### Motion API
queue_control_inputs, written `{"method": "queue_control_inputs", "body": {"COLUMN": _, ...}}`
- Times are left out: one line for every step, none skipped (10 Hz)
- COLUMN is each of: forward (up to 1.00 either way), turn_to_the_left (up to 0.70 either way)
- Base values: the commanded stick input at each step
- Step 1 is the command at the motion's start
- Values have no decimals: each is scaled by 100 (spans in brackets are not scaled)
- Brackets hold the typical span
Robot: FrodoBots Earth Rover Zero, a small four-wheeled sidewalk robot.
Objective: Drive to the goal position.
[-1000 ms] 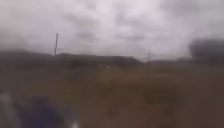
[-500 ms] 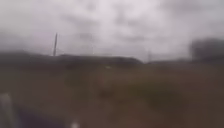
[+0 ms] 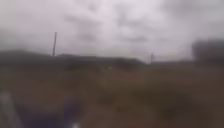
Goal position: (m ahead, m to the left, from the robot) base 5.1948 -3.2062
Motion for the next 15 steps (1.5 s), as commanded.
{"method": "queue_control_inputs", "body": {"forward": 70, "turn_to_the_left": -27}}
{"method": "queue_control_inputs", "body": {"forward": 70, "turn_to_the_left": -27}}
{"method": "queue_control_inputs", "body": {"forward": 70, "turn_to_the_left": -27}}
{"method": "queue_control_inputs", "body": {"forward": 70, "turn_to_the_left": -27}}
{"method": "queue_control_inputs", "body": {"forward": 0, "turn_to_the_left": -45}}
{"method": "queue_control_inputs", "body": {"forward": 0, "turn_to_the_left": -45}}
{"method": "queue_control_inputs", "body": {"forward": 0, "turn_to_the_left": -45}}
{"method": "queue_control_inputs", "body": {"forward": 0, "turn_to_the_left": -45}}
{"method": "queue_control_inputs", "body": {"forward": 0, "turn_to_the_left": -45}}
{"method": "queue_control_inputs", "body": {"forward": 0, "turn_to_the_left": -45}}
{"method": "queue_control_inputs", "body": {"forward": 0, "turn_to_the_left": -45}}
{"method": "queue_control_inputs", "body": {"forward": 0, "turn_to_the_left": -45}}
{"method": "queue_control_inputs", "body": {"forward": 0, "turn_to_the_left": -45}}
{"method": "queue_control_inputs", "body": {"forward": 0, "turn_to_the_left": -45}}
{"method": "queue_control_inputs", "body": {"forward": 0, "turn_to_the_left": -40}}
